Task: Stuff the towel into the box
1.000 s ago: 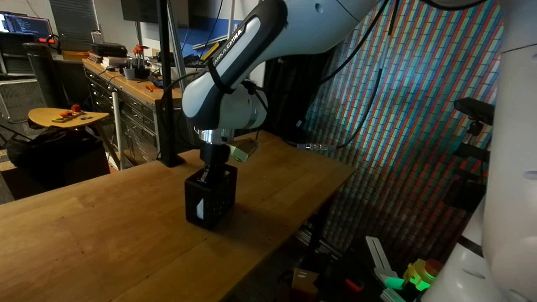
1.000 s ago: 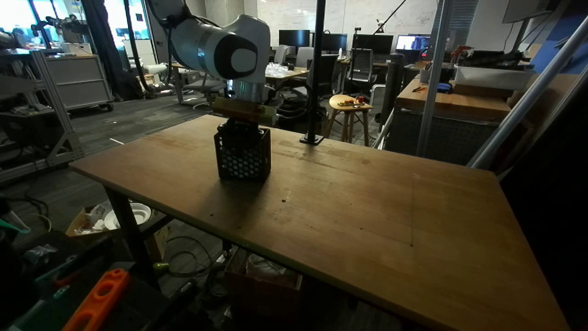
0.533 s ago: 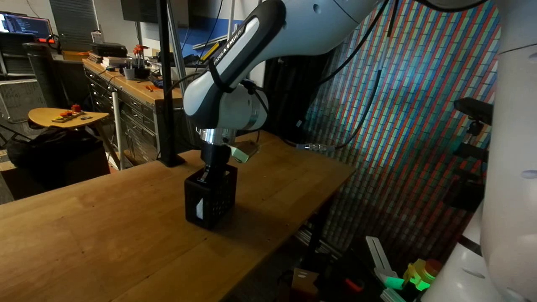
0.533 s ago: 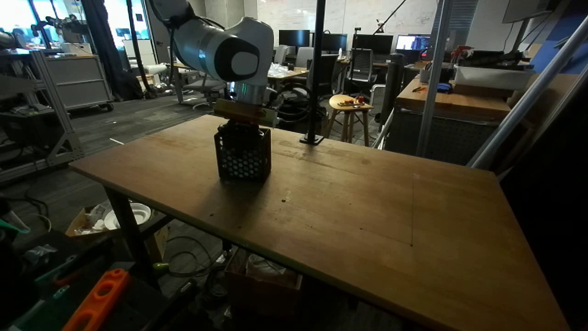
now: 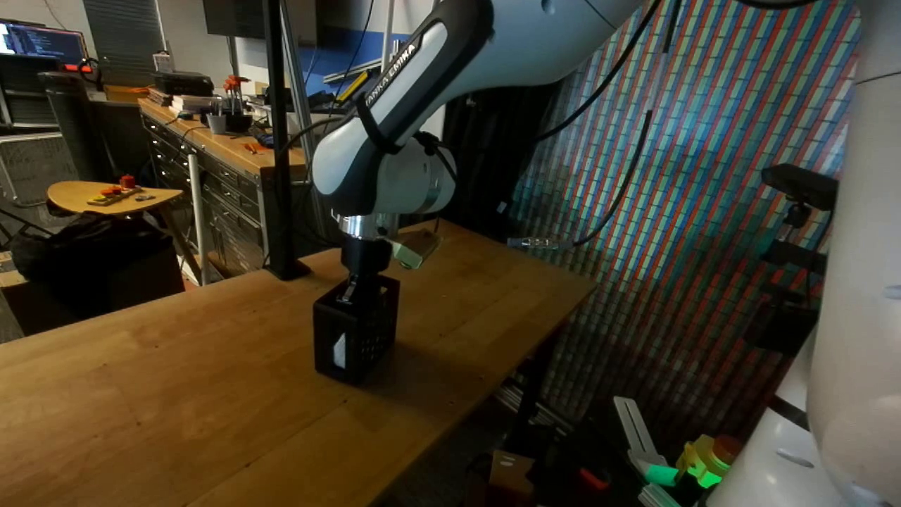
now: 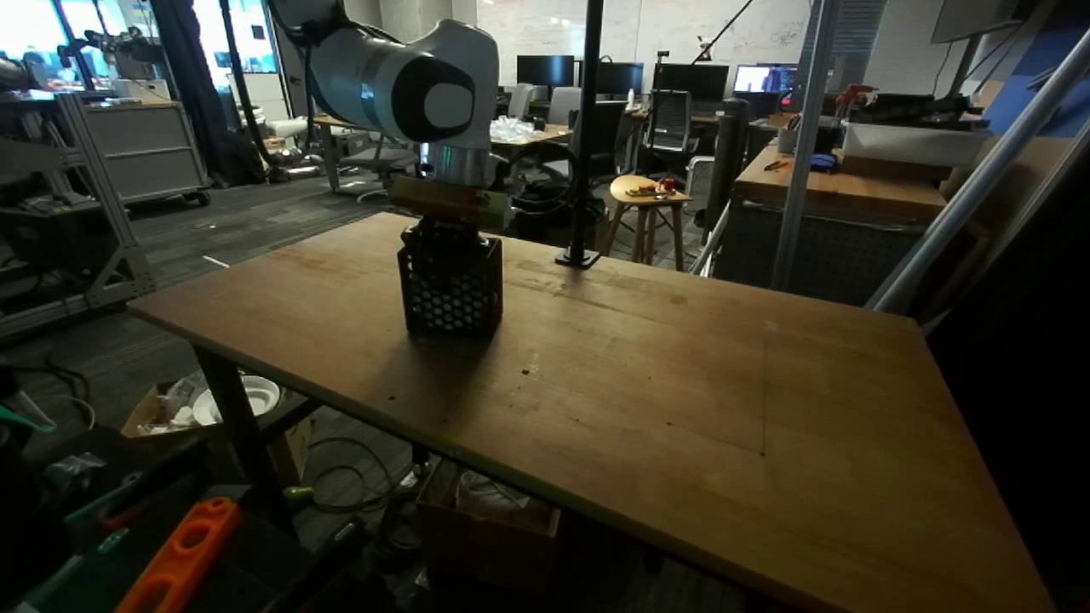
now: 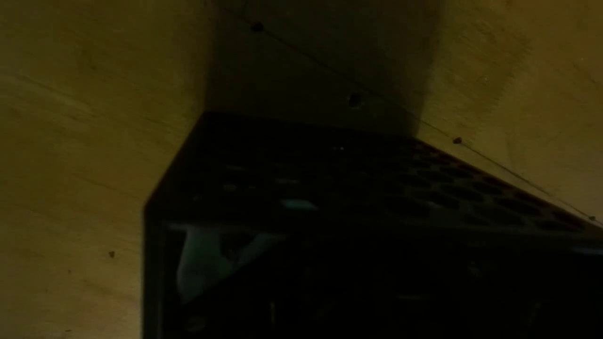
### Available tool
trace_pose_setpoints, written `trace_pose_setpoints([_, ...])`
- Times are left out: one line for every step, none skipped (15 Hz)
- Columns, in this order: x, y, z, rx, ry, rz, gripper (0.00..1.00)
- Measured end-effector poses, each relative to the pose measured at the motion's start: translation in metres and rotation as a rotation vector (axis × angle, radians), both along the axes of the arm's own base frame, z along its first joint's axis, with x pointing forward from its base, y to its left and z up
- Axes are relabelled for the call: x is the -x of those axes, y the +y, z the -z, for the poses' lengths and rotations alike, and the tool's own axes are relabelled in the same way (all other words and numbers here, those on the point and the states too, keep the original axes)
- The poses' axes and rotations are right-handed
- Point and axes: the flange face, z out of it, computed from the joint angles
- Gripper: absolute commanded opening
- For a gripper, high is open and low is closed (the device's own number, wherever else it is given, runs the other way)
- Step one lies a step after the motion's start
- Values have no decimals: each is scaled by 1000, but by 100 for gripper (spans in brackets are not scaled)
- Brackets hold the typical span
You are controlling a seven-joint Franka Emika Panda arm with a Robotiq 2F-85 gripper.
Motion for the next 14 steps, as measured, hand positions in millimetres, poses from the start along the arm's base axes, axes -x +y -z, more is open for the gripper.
trace_pose_setpoints([4,-1,-4,13,-2,8,13])
trace_pose_setpoints([9,-1,-10,26,-6,20,14])
trace_pose_setpoints([13,-2,-16,36,-11,31,14])
trace_pose_setpoints([18,-4,-24,45,-17,47,13])
trace_pose_setpoints([23,-5,-31,53,-26,64,13])
trace_pose_setpoints([27,-7,-40,60,-36,82,13])
trace_pose_setpoints([31,-9,-49,66,-48,102,14])
trace_pose_setpoints([34,-11,-58,72,-61,121,13])
trace_pose_setpoints([37,-14,-67,79,-76,139,13])
trace_pose_setpoints([40,-18,-78,86,-93,157,13])
trace_pose_setpoints([43,-22,-88,94,-110,174,13])
trace_pose_setpoints([46,-27,-98,102,-128,194,13])
trace_pose_setpoints([49,-31,-108,110,-144,211,13])
trace_pose_setpoints([53,-37,-117,119,-160,230,14])
